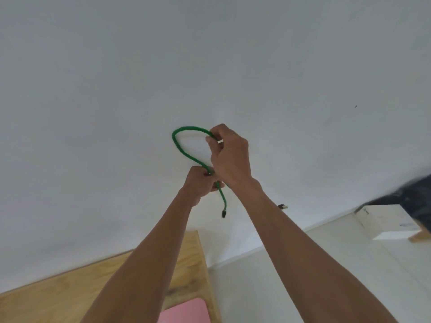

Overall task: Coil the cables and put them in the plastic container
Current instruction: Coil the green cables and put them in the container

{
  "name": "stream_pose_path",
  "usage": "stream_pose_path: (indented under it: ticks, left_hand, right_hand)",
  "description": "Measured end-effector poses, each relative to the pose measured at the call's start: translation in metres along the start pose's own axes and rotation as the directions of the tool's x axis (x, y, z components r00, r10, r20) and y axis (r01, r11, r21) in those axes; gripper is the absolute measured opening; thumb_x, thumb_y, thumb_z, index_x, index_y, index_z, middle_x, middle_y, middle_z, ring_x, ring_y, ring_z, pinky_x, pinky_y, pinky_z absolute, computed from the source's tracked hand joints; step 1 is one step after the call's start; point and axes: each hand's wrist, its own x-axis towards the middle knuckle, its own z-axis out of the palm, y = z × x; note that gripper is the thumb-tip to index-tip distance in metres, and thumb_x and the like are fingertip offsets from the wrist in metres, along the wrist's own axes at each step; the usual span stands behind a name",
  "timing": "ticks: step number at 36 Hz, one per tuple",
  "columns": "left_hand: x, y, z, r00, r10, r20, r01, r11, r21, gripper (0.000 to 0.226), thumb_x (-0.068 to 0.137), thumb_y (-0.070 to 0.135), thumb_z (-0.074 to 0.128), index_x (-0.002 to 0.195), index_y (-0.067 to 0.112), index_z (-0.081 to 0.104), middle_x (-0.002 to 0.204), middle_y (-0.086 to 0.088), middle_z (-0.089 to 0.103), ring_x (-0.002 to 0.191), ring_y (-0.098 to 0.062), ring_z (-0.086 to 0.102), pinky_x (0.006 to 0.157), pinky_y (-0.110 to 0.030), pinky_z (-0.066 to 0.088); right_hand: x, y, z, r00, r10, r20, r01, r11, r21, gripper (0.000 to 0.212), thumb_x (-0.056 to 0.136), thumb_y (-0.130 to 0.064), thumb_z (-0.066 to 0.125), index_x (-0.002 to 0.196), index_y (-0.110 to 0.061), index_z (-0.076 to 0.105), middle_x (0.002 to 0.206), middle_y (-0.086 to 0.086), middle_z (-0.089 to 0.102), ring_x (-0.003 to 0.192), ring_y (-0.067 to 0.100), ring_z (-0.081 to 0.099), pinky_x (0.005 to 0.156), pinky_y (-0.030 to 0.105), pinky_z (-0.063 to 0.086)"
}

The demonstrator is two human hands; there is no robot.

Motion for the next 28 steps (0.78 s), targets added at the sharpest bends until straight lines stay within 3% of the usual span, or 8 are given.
stream_pose_path:
  ticks: [4,8,11,14,17,20,23,28]
  left_hand:
    - [0.004,-0.011,-0.036,0.997,0.055,-0.050,-0.058,0.996,-0.070,0.025,0.099,0.016,0.061,0.111,-0.005,0.067,0.089,-0.020,0.073,0.076,-0.025,0.072,0.074,-0.032,0.062]
    - [-0.013,-0.024,-0.082,0.987,0.097,-0.127,-0.110,0.989,-0.096,0.033,0.105,0.029,0.050,0.106,0.002,0.069,0.076,-0.012,0.066,0.069,-0.024,0.061,0.079,-0.043,0.058]
    - [-0.028,-0.035,-0.114,0.967,0.138,-0.215,-0.166,0.979,-0.117,0.041,0.106,0.038,0.043,0.103,0.007,0.069,0.066,-0.005,0.053,0.063,-0.019,0.051,0.069,-0.041,0.056]
    - [-0.044,-0.043,-0.142,0.941,0.146,-0.306,-0.188,0.976,-0.109,0.045,0.105,0.044,0.043,0.098,0.007,0.069,0.062,0.002,0.041,0.057,-0.013,0.039,0.056,-0.030,0.041]
    - [-0.061,-0.050,-0.174,0.925,0.137,-0.354,-0.200,0.969,-0.148,0.048,0.104,0.045,0.044,0.097,0.005,0.069,0.060,0.004,0.037,0.055,-0.012,0.034,0.053,-0.027,0.032]
    - [-0.083,-0.059,-0.213,0.915,0.080,-0.395,-0.167,0.967,-0.191,0.048,0.103,0.045,0.046,0.100,0.002,0.069,0.058,0.005,0.034,0.052,-0.011,0.032,0.052,-0.026,0.030]
    - [-0.108,-0.075,-0.258,0.915,0.001,-0.404,-0.108,0.964,-0.244,0.045,0.104,0.042,0.045,0.100,0.003,0.068,0.058,0.003,0.032,0.052,-0.012,0.027,0.052,-0.028,0.024]
    - [-0.156,-0.096,-0.324,0.911,-0.091,-0.402,-0.072,0.925,-0.372,0.035,0.104,0.035,0.047,0.102,0.005,0.066,0.061,0.001,0.035,0.052,-0.012,0.027,0.051,-0.028,0.022]
  right_hand:
    - [0.012,-0.011,-0.003,0.999,-0.031,-0.009,0.031,0.999,-0.036,0.011,0.098,-0.023,0.058,0.103,-0.015,0.065,0.087,0.002,0.068,0.071,0.020,0.063,0.070,0.039,0.056]
    - [0.016,-0.038,0.008,0.996,-0.070,-0.052,0.071,0.997,0.009,0.013,0.098,-0.026,0.059,0.101,-0.017,0.066,0.085,-0.002,0.068,0.068,0.017,0.063,0.070,0.040,0.056]
    - [0.016,-0.070,0.021,0.987,-0.123,-0.103,0.131,0.988,0.077,0.015,0.098,-0.029,0.057,0.101,-0.017,0.067,0.084,-0.003,0.067,0.066,0.017,0.063,0.070,0.041,0.055]
    - [0.014,-0.109,0.038,0.970,-0.186,-0.158,0.206,0.971,0.124,0.016,0.097,-0.029,0.058,0.100,-0.017,0.068,0.083,-0.002,0.067,0.068,0.014,0.062,0.069,0.037,0.055]
    - [0.005,-0.141,0.060,0.966,-0.204,-0.157,0.231,0.957,0.176,0.015,0.097,-0.027,0.059,0.100,-0.015,0.068,0.083,-0.002,0.067,0.072,0.012,0.062,0.070,0.035,0.055]
    - [-0.010,-0.156,0.088,0.984,-0.172,-0.048,0.178,0.971,0.162,0.013,0.097,-0.025,0.059,0.100,-0.015,0.065,0.083,-0.002,0.066,0.072,0.015,0.061,0.071,0.034,0.053]
    - [-0.031,-0.158,0.119,0.992,-0.049,0.119,0.037,0.994,0.104,0.013,0.097,-0.016,0.057,0.107,-0.010,0.064,0.092,0.002,0.068,0.081,0.017,0.061,0.077,0.029,0.048]
    - [-0.076,-0.173,0.170,0.926,0.047,0.375,-0.009,0.995,-0.103,0.023,0.098,-0.015,0.053,0.116,-0.004,0.060,0.114,0.012,0.064,0.102,0.028,0.062,0.077,0.028,0.041]
